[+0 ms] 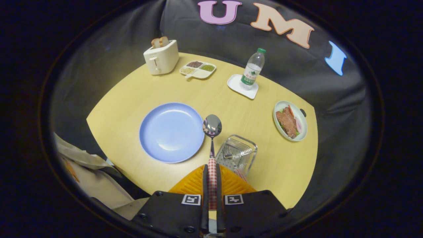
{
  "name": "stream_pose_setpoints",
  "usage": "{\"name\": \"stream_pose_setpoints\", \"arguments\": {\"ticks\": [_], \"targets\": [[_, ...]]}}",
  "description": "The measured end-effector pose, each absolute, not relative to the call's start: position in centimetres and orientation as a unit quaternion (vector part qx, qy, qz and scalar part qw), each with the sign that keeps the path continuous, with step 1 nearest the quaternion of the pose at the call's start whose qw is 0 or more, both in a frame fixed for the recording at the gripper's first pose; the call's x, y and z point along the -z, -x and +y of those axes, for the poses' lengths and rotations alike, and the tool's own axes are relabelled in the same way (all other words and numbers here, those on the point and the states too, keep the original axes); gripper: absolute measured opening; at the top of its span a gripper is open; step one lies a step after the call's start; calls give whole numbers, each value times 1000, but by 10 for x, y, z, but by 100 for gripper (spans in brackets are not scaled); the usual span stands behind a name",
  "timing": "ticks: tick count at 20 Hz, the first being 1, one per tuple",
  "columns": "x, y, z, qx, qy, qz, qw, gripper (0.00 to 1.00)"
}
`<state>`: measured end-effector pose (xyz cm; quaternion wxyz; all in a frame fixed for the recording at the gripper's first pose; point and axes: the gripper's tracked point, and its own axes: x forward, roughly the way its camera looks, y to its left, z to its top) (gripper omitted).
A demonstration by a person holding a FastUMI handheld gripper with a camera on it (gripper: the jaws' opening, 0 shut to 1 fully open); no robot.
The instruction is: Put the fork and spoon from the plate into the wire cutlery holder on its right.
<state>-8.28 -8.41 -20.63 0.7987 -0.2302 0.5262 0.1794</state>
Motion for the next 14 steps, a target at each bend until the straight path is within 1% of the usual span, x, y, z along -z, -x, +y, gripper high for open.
{"name": "stream_pose_setpoints", "arguments": {"ticks": [9,14], "targets": [[197,81,-139,-189,265,596,734,12],[202,84,-149,-207,267,637,693,12]]}}
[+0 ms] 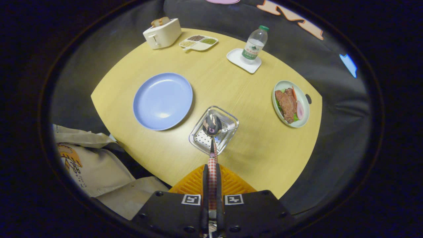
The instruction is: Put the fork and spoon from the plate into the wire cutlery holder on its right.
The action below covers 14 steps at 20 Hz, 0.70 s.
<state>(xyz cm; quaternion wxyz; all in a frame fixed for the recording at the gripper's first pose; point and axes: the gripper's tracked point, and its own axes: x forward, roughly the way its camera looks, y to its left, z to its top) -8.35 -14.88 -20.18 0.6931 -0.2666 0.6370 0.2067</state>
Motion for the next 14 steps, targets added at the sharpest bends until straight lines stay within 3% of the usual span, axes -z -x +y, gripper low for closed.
{"name": "stream_pose_setpoints", "arguments": {"ticks": [8,14], "targets": [[213,75,-151,-218,270,677,649,14],[215,65,-148,-208,267,678,652,19]]}}
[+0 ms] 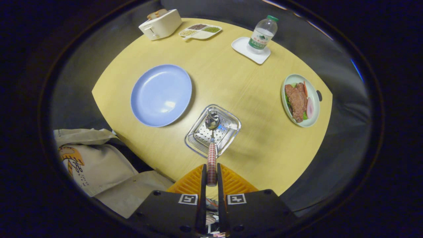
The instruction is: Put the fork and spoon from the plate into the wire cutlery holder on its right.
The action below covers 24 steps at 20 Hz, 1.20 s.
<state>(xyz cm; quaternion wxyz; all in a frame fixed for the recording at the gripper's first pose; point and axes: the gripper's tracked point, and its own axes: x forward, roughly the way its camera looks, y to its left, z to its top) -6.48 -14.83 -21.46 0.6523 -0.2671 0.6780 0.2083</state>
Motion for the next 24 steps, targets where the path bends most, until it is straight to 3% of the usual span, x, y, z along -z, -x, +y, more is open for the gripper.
{"name": "stream_pose_setpoints", "arguments": {"ticks": [2,11,24], "targets": [[213,61,-148,-203,267,673,659,21],[191,63,-109,-185,181,616,744,96],[136,72,-23,-124,41,380,916,97]]}}
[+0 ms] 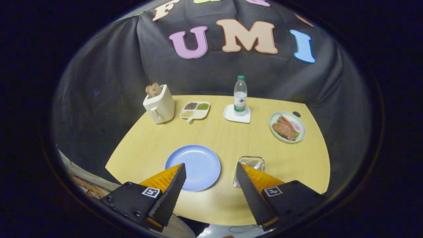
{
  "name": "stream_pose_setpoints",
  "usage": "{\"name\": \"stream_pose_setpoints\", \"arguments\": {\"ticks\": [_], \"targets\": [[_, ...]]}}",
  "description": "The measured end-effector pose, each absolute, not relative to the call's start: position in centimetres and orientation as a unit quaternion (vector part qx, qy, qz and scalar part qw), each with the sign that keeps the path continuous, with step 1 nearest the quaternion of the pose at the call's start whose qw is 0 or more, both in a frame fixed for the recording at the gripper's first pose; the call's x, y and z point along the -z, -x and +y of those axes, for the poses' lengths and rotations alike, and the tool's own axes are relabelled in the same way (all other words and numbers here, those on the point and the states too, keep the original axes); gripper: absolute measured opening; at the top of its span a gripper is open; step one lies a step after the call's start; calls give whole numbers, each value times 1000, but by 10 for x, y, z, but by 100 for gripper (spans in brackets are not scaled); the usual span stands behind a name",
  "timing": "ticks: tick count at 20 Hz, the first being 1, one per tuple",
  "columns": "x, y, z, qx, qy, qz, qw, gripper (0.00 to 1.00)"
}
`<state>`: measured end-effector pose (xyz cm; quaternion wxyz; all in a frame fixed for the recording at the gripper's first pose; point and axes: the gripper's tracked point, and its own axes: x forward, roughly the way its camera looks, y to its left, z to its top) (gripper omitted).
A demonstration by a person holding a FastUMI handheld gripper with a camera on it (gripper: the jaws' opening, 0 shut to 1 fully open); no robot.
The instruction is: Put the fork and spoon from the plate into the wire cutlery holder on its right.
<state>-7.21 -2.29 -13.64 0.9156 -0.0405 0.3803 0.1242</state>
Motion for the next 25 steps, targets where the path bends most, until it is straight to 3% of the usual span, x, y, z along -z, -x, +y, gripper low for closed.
{"name": "stream_pose_setpoints", "arguments": {"ticks": [14,25], "targets": [[48,69,38,-78,28,114,990,97],[22,63,39,-43,50,31,997,97]]}}
